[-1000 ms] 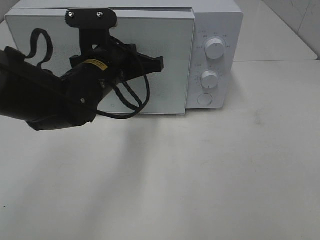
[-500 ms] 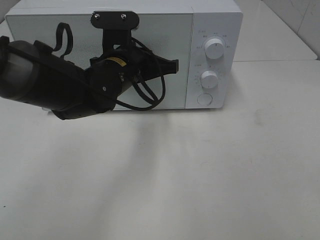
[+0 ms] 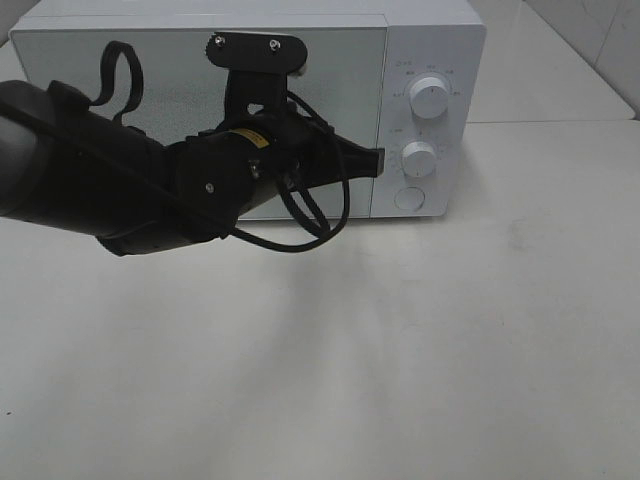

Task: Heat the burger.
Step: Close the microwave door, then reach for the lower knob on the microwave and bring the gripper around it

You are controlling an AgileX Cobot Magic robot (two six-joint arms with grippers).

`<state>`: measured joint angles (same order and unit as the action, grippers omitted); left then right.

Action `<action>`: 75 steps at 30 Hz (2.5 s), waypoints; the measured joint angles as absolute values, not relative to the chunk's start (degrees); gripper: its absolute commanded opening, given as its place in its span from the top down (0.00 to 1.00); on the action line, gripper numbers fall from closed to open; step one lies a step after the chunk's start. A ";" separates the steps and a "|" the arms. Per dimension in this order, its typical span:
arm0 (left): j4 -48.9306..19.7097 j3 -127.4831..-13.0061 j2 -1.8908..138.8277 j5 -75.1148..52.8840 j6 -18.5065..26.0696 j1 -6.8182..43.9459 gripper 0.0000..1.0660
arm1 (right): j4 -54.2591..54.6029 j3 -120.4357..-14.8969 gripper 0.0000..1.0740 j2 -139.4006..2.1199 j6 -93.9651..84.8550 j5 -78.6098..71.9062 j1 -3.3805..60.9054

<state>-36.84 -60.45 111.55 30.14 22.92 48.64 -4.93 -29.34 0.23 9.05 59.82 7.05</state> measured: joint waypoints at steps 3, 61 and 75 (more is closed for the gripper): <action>-36.84 -59.30 110.41 26.01 22.92 48.87 0.30 | -4.93 -29.34 0.31 0.23 9.05 59.82 7.05; -7.73 -56.49 72.14 -64.52 8.42 4.87 0.08 | -4.93 -29.34 0.31 0.23 9.05 59.82 7.05; -9.28 -38.85 53.80 -62.91 8.42 1.03 0.08 | -4.93 -29.34 0.31 0.23 9.05 59.82 7.05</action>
